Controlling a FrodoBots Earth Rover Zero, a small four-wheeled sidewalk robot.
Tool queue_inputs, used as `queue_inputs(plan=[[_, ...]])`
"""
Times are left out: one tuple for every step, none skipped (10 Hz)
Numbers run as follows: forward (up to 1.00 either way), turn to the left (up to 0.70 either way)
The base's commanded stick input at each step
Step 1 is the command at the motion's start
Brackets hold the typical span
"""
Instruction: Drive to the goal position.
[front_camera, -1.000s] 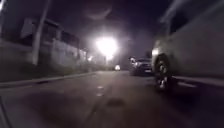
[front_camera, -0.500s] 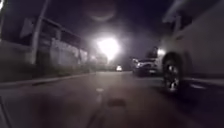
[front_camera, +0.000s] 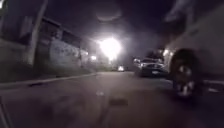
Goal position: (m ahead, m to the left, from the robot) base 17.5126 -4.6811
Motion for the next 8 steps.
queue_inputs(plan=[[0.7, -0.35], [0.7, -0.35], [0.7, -0.35], [0.7, -0.35], [0.7, -0.35], [0.7, -0.35], [0.7, -0.35], [0.7, -0.35]])
